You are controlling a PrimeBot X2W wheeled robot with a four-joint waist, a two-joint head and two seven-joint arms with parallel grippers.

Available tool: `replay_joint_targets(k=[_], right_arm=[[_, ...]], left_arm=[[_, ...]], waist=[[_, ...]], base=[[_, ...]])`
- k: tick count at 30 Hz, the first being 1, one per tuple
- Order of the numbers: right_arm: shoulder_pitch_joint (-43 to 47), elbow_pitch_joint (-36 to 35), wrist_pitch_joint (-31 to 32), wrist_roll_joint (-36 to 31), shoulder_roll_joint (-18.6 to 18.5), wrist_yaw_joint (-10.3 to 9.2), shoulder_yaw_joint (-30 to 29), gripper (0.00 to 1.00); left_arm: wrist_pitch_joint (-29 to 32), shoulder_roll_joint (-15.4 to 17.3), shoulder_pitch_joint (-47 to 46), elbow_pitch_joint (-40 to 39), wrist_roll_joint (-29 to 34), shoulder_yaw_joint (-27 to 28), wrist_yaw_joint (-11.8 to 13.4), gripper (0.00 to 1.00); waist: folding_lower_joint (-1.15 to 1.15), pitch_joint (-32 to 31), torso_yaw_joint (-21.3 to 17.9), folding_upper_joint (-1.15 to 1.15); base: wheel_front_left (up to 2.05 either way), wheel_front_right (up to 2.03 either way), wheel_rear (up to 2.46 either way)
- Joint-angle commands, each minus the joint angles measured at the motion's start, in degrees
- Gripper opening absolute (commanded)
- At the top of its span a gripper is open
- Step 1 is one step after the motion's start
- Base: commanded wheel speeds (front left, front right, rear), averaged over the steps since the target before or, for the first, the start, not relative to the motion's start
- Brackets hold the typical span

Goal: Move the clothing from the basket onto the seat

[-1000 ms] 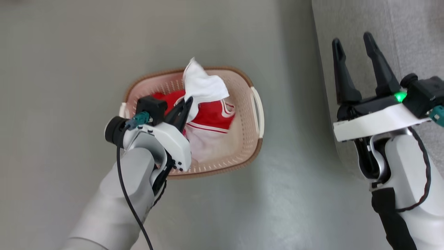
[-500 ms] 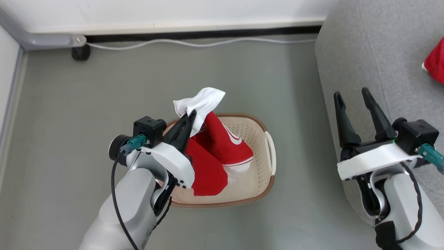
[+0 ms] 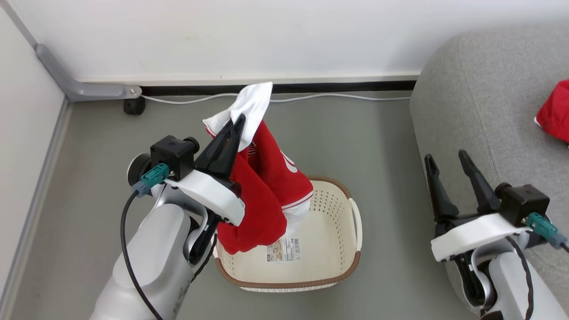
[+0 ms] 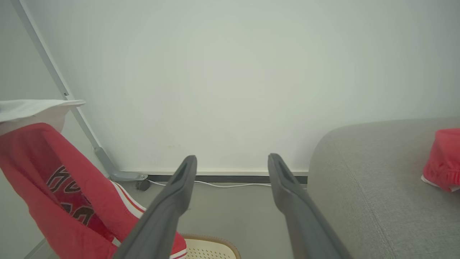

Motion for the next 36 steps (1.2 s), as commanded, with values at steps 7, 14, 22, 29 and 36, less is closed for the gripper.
replay_joint_targets(k=[7,14,22,29,36], right_arm=[[1.98,-0.19,-0.34,-0.56,0.47,0.18,0.90,1.00],[2.63,0.29,-0.34,-0.68,0.64,0.18,1.11,1.00],[1.23,0.25,-0.34,-0.70,0.41,0.18,4.49,1.00],[-4.99,0.73,-0.34,0.56,-2.89,0.18,13.81,1.00],[-14.02,5.88,-0.34,2.73,-7.20,0.18,25.63,1.00]], left_arm=[[-0.60,2.79,-1.34,-6.57,0.69,1.04,-0.05,0.00],[-0.59,4.39,-5.04,-10.30,0.42,-0.66,-0.05,0.00],[0.15,4.68,-7.76,-12.76,0.20,-1.46,-0.05,0.00],[0.42,4.38,-8.51,-14.23,0.07,-2.02,0.13,0.00],[0.36,3.73,-9.12,-14.71,-0.12,-2.84,0.15,0.00]], waist=[[0.00,-2.41,1.18,0.00],[0.00,-2.72,1.44,0.00],[0.00,-2.54,1.42,0.00],[0.00,-1.75,1.65,0.00],[0.00,-1.28,2.49,0.00]], base=[[0.00,0.00,0.00],[0.00,0.00,0.00],[0.00,0.00,0.00],[0.00,0.00,0.00],[0.00,0.00,0.00]])
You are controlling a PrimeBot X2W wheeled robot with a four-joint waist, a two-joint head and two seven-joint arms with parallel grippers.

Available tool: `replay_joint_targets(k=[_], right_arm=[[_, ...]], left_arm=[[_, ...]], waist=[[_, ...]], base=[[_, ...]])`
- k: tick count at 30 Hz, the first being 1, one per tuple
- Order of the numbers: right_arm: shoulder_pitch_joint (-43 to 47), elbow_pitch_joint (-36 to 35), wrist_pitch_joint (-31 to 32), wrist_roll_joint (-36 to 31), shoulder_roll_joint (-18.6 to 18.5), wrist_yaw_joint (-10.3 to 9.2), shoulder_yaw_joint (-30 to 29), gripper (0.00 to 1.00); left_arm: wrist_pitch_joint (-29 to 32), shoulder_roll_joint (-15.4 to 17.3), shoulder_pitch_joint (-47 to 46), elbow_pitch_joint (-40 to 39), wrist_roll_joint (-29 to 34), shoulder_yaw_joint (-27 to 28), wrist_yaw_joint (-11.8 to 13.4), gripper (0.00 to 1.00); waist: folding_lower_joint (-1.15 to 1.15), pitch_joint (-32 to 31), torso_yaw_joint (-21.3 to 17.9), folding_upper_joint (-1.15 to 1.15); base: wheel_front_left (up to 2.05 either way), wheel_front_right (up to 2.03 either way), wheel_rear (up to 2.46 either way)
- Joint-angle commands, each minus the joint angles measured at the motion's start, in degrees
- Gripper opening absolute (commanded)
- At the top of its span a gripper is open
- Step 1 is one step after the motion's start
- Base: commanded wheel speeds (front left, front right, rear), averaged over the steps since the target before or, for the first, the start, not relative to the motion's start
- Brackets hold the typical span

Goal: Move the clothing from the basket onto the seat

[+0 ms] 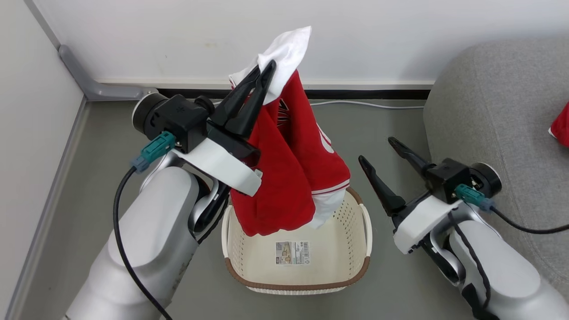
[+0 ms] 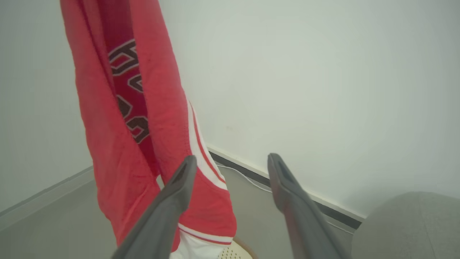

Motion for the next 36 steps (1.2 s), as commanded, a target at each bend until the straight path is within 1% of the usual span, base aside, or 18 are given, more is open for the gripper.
replay_joint_targets(k=[1,3,8,15,16,21,26,27,28,29,33,34,35,36], right_arm=[[-2.51,0.28,-0.34,0.71,-0.46,0.18,2.64,1.00],[-4.99,2.29,-0.34,1.46,-0.99,0.18,5.46,1.00],[-10.20,6.32,-0.34,3.45,-0.94,0.18,11.53,1.00],[-14.85,11.57,-0.34,7.02,1.41,0.18,19.80,1.00],[-14.85,11.57,-0.34,7.02,1.41,0.18,19.80,1.00],[-16.95,14.80,-0.34,9.23,3.23,0.18,23.37,1.00],[-18.13,17.66,-0.34,9.84,4.55,0.18,23.66,1.00],[-18.15,18.29,-0.34,10.01,4.82,0.18,23.73,0.65],[-18.22,18.64,-0.34,10.12,5.06,0.18,23.78,0.22],[-18.28,18.83,-0.34,10.23,5.23,0.18,23.77,0.00],[-18.28,18.49,-0.34,10.83,5.38,0.18,22.98,0.00],[-18.25,18.07,-0.34,10.82,5.21,0.18,22.49,0.00],[-18.18,17.61,-0.34,10.70,5.00,0.18,22.02,0.00],[-18.03,17.17,-0.34,10.60,4.82,0.18,21.51,0.00]], left_arm=[[0.06,0.75,-3.37,-1.92,-0.39,1.69,0.13,0.00],[0.00,0.41,-3.59,-2.08,-0.60,1.37,0.12,0.00],[-0.09,-0.11,-4.23,-2.54,-0.60,0.28,0.09,0.00],[-0.20,-0.88,-4.84,-3.14,-0.71,-1.37,0.06,0.00],[-0.20,-0.88,-4.84,-3.14,-0.71,-1.37,0.06,0.00],[-0.28,-1.44,-5.03,-3.69,-0.84,-2.85,0.04,0.00],[-0.38,-1.83,-4.95,-3.92,-1.15,-4.21,0.02,0.00],[-0.40,-1.89,-4.85,-3.86,-1.25,-4.50,0.01,0.00],[-0.41,-1.94,-4.74,-3.74,-1.33,-4.78,0.01,0.00],[-0.43,-1.99,-4.66,-3.58,-1.44,-5.01,0.00,0.00],[-0.53,-2.01,-4.53,-2.95,-1.60,-5.35,0.00,0.00],[-0.54,-2.03,-4.43,-2.65,-1.78,-5.38,-0.01,0.07],[-0.55,-1.99,-4.37,-2.36,-1.87,-5.45,-0.01,0.37],[-0.59,-1.97,-4.34,-2.23,-1.94,-5.39,-0.01,0.91]], waist=[[0.00,0.09,0.32,0.00],[0.00,0.24,0.78,0.00],[0.00,0.61,2.01,0.00],[0.00,1.05,3.76,0.00],[0.00,1.05,3.76,0.00],[0.00,1.19,4.79,0.00],[0.00,1.27,5.46,0.00],[0.00,1.28,5.53,0.00],[0.00,1.31,5.57,0.00],[0.00,1.34,5.57,0.00],[0.00,1.55,5.18,0.00],[0.00,1.60,5.01,0.00],[0.00,1.65,4.80,0.00],[0.00,1.70,4.57,0.00]], base=[[0.00,0.00,0.00],[0.00,0.00,0.00],[0.00,0.00,0.00],[0.00,0.00,0.00],[0.00,0.00,0.00],[0.00,0.00,0.00],[0.00,0.00,0.00],[0.00,0.00,0.00],[0.00,0.00,0.00],[0.00,0.00,0.00],[0.00,0.00,0.00],[0.00,0.00,0.00],[0.00,0.00,0.00],[0.00,0.00,0.00]])
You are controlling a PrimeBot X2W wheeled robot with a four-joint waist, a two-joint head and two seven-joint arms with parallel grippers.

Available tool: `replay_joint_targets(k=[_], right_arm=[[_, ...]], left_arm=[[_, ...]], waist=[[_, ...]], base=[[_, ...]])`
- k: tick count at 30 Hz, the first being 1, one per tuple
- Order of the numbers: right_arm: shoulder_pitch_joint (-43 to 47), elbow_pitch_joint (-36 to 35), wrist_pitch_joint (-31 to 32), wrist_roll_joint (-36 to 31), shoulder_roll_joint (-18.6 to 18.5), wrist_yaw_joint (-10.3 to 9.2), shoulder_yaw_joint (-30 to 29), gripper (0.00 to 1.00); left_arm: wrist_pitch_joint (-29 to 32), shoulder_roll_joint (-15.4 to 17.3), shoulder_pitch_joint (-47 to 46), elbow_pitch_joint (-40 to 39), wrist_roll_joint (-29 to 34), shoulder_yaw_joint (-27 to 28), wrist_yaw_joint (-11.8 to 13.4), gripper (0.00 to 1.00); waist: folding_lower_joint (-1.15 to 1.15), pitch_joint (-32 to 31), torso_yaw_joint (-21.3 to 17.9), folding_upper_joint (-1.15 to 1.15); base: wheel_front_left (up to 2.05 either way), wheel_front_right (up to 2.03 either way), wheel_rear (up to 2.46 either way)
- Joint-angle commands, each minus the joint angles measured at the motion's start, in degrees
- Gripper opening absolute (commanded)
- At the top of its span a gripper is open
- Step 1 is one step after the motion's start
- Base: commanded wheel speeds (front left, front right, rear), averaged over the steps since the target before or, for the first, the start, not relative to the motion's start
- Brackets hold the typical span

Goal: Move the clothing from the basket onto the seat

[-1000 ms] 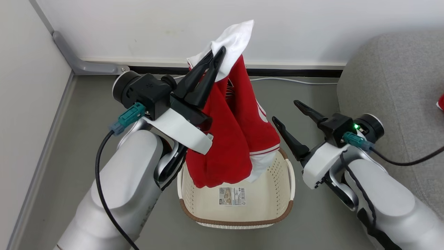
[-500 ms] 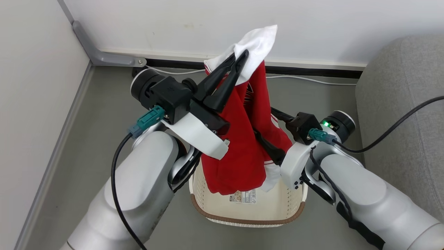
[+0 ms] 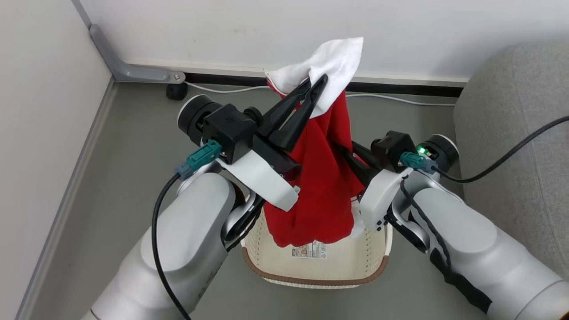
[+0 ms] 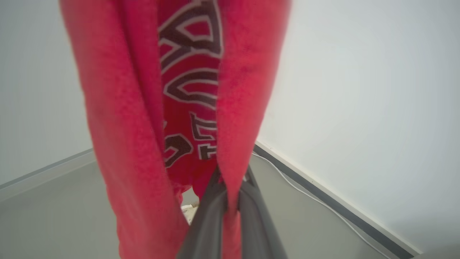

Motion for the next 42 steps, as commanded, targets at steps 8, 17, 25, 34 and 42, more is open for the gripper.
replay_joint_targets(k=[8,17,25,34,42], right_arm=[[2.21,-5.85,-0.35,-1.70,-1.17,0.17,-6.30,0.00],[6.73,-14.17,-0.35,-5.02,-2.77,0.17,-18.83,0.00],[9.31,-19.49,-0.35,-6.34,-3.05,0.17,-25.60,0.00],[12.34,-25.14,-0.35,-6.78,-2.97,0.17,-32.09,0.00],[14.95,-28.64,-0.35,-6.30,-2.83,0.17,-35.32,0.00]], left_arm=[[-0.69,1.40,-1.64,0.90,-0.35,2.38,0.00,1.00],[-0.76,1.79,0.93,2.14,0.18,2.69,-0.04,1.00],[-0.77,2.37,3.52,1.82,0.18,2.15,-0.04,1.00],[-0.77,2.84,6.66,1.27,-0.13,1.84,-0.05,1.00],[-0.77,2.97,8.83,0.74,-0.70,1.79,-0.05,1.00]], waist=[[0.00,0.36,-2.65,0.00],[0.00,0.96,-8.14,0.00],[0.00,0.55,-13.81,0.00],[0.00,-0.72,-22.06,0.00],[0.00,-1.63,-29.36,0.00]], base=[[0.00,0.00,0.00],[0.00,0.00,0.00],[0.00,0.00,0.00],[0.00,0.00,0.00],[0.00,0.00,0.00]])
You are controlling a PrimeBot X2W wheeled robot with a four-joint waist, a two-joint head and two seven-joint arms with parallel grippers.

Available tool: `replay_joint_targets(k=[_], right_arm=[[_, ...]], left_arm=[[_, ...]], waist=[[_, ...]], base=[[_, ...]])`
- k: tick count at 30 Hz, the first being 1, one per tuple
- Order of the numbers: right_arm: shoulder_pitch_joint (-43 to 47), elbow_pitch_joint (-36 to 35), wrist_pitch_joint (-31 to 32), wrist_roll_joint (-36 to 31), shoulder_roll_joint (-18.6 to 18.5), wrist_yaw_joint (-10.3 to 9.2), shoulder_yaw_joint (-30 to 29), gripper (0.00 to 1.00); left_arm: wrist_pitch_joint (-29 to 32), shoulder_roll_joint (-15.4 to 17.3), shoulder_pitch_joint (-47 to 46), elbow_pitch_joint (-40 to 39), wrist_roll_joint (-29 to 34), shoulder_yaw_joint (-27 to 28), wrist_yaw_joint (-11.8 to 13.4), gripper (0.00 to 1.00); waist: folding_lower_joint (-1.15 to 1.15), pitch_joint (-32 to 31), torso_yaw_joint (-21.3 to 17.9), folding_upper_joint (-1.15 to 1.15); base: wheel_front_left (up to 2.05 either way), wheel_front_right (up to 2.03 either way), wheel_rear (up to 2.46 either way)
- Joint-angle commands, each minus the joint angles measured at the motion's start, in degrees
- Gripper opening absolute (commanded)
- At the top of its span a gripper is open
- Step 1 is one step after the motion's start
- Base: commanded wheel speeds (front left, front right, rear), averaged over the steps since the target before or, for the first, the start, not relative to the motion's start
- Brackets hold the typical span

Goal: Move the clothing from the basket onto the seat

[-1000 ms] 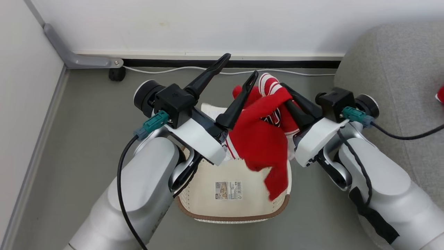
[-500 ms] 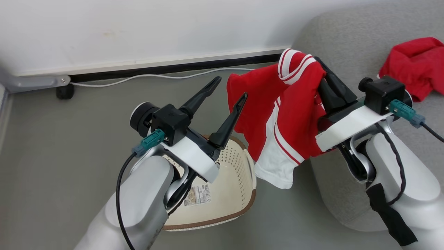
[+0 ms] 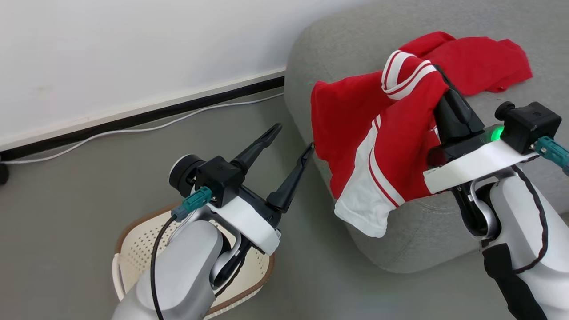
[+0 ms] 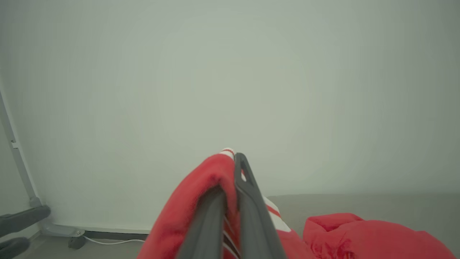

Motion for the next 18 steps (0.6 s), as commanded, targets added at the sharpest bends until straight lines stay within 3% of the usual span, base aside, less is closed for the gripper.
replay_joint_targets(k=[1,10,18], right_arm=[[0.82,-2.29,-0.35,0.24,0.21,0.18,-0.06,0.00],[3.08,-5.78,-0.35,1.14,0.19,0.18,-2.96,0.00],[3.87,-8.26,-0.35,-0.31,-1.29,0.18,-8.49,0.00]], left_arm=[[-0.33,0.95,-0.33,-1.76,-0.53,1.80,-0.05,1.00],[-0.33,1.38,0.72,-2.43,-0.28,2.46,-0.05,1.00],[-0.34,1.28,-1.04,-2.11,-0.55,0.19,-0.05,1.00]], waist=[[0.00,-0.59,-3.19,0.00],[0.00,-0.31,-10.05,0.00],[0.00,2.17,-10.77,0.00]], base=[[0.00,0.00,0.00],[0.00,0.00,0.00],[0.00,0.00,0.00]])
